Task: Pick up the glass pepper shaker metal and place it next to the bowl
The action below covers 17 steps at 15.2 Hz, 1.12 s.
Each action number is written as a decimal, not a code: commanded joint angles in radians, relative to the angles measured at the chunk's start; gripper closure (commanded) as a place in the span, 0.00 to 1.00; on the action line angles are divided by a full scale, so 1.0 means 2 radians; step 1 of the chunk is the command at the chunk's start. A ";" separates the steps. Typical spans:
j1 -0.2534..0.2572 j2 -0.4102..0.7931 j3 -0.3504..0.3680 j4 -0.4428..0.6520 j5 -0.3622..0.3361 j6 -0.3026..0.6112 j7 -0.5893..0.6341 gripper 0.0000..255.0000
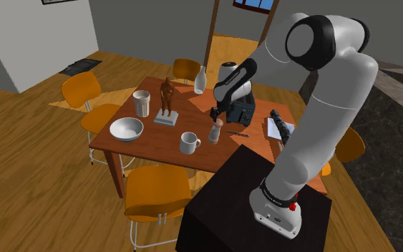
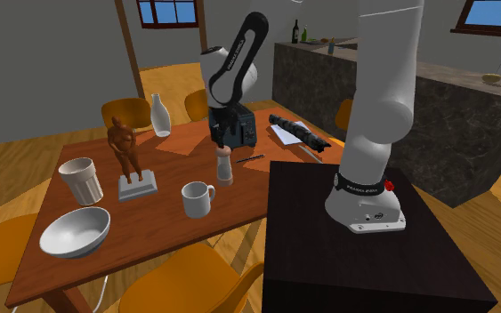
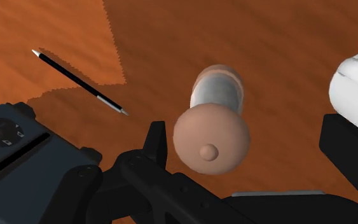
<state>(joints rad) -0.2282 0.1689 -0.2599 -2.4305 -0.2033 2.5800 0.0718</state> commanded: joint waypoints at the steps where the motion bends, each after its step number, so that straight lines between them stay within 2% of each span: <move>1: -0.009 0.043 0.001 0.025 0.016 0.022 -0.010 0.00; 3: -0.017 0.071 0.004 0.042 0.027 0.035 -0.017 0.00; 10: -0.028 0.122 0.010 0.049 0.036 0.080 -0.023 0.00; 17: -0.028 0.122 0.010 0.049 0.036 0.080 -0.023 0.00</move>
<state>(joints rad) -0.2851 0.4131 -0.2398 -2.3319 -0.1316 2.7391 0.0253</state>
